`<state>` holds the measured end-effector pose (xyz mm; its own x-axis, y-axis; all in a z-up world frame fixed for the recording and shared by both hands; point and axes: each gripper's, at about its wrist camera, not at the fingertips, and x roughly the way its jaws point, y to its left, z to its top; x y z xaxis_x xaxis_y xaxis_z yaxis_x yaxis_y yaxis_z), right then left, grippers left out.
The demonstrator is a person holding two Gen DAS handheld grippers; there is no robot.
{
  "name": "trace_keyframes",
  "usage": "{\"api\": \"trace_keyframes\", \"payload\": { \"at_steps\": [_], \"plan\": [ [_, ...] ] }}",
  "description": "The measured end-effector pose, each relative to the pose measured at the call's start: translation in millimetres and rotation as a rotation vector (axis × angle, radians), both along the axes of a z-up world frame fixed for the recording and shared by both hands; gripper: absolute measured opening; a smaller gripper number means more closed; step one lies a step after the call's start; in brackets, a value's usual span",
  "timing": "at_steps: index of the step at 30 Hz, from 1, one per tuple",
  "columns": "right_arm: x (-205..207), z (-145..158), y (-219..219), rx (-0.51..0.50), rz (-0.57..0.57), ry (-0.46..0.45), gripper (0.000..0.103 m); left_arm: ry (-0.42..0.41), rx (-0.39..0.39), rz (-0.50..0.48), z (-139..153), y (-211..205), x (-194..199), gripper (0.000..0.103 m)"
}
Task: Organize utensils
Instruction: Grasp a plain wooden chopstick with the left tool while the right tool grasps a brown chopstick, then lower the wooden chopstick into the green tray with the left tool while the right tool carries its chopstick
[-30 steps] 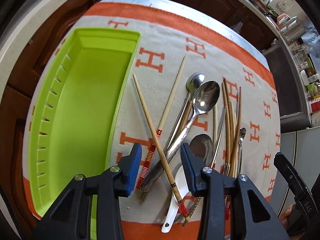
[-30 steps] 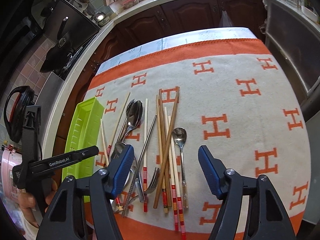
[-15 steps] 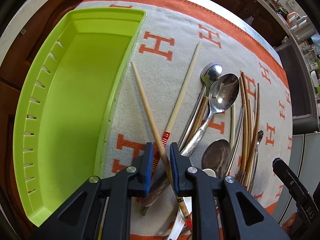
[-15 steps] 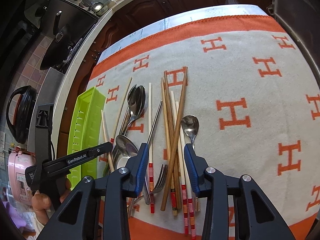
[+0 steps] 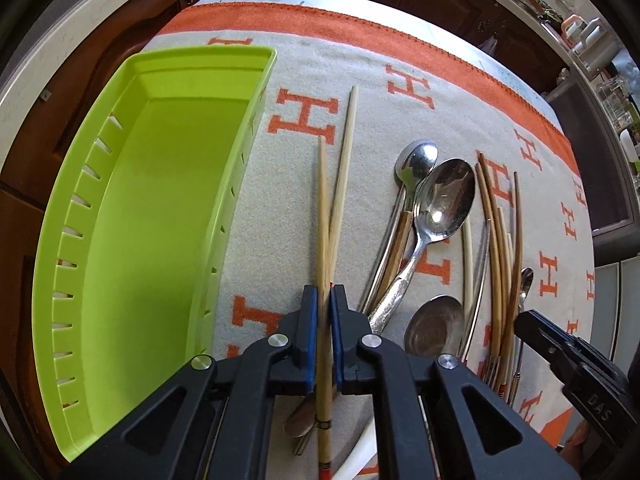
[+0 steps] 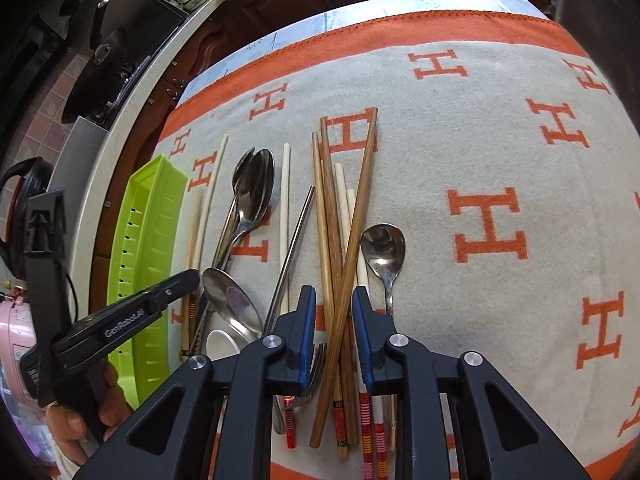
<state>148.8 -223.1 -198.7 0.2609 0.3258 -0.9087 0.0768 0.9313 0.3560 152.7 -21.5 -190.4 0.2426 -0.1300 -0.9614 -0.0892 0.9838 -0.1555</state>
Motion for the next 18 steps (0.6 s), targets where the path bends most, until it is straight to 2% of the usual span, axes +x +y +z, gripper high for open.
{"api": "trace_keyframes", "payload": {
  "at_steps": [3,9,10,11,15,18],
  "plan": [
    [2.9,-7.0,5.7,-0.023,0.001,0.011,0.007,-0.029,-0.002,-0.013,10.6,2.8,-4.4,0.004],
    [3.5,-8.1,8.1,-0.008,-0.022,0.001,0.005,-0.054,-0.035,-0.019,29.3,7.6,-5.1,0.004],
    [0.6,-5.6,5.3,-0.003,-0.024,-0.001,0.005,-0.058,-0.039,-0.021,32.8,10.1,-6.9,0.004],
    [0.2,-3.1,5.5,0.008,-0.026,-0.006,0.000,-0.064,-0.047,-0.024,36.5,11.7,-9.0,0.004],
    [-8.0,13.5,5.6,0.015,-0.028,-0.033,0.000,-0.098,-0.075,-0.034,58.0,23.1,-22.2,0.004],
    [-10.2,20.5,9.4,-0.004,-0.024,-0.042,0.000,-0.139,-0.068,-0.040,79.4,31.7,-32.6,0.004]
  ]
}}
